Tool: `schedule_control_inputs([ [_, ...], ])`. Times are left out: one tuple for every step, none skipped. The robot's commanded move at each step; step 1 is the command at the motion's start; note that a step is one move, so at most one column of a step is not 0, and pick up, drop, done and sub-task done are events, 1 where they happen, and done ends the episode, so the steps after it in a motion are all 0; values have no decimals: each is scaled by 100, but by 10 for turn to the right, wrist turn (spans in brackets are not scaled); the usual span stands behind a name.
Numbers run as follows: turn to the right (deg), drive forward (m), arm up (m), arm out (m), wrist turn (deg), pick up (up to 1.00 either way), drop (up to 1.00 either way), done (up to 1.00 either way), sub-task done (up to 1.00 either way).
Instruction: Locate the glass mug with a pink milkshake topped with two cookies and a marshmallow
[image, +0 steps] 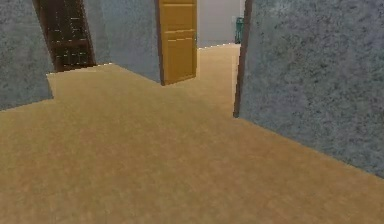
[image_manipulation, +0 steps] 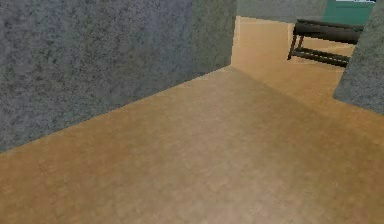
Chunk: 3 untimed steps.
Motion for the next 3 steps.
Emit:
schedule_control_inputs([
  [0, 100, 0, 0, 0, 0, 0, 0, 0],
  [0, 100, 0, 0, 0, 0, 0, 0, 0],
  [0, 60, 0, 0, 0, 0, 0, 0, 0],
])
